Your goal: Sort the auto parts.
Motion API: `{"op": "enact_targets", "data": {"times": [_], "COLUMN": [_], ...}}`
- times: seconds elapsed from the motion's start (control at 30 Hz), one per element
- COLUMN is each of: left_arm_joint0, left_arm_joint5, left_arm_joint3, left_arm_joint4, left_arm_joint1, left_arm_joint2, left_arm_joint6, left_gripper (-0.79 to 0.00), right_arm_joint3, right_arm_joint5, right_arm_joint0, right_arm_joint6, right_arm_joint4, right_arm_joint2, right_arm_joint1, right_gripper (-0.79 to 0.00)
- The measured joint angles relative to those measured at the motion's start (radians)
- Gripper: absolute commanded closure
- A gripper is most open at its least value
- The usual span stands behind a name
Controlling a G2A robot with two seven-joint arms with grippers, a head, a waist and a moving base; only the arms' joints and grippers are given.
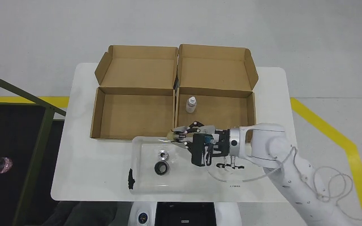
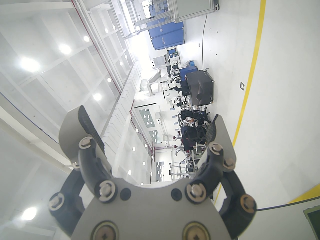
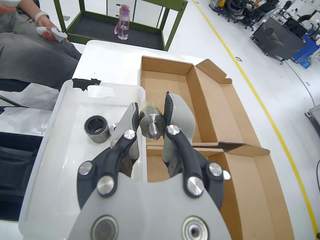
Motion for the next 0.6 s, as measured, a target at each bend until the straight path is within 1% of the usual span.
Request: {"op": "enact_targets", "data": {"times": [0.33,0.6], "left_arm_joint0": [0.000,0.000], "left_arm_joint5": [0.000,0.000], "left_arm_joint3": [0.000,0.000], "left_arm_joint4": [0.000,0.000], "left_arm_joint1": [0.000,0.000], "left_arm_joint2": [0.000,0.000], "left_arm_joint6": [0.000,0.000], "left_gripper": [-0.785,-0.785], "right_arm_joint3": [-0.036,-0.049], "right_arm_joint5": [-0.003,0.033], "right_arm_joint0": [-0.057,-0.082], "right_arm_joint6": [-0.055,-0.068], "right_arm_joint4": [0.019,0.028], "right_arm_joint2": [0.130,0.195], "right_arm_joint1": [0.020,0.028], "right_gripper": [0.000,0.000]}}
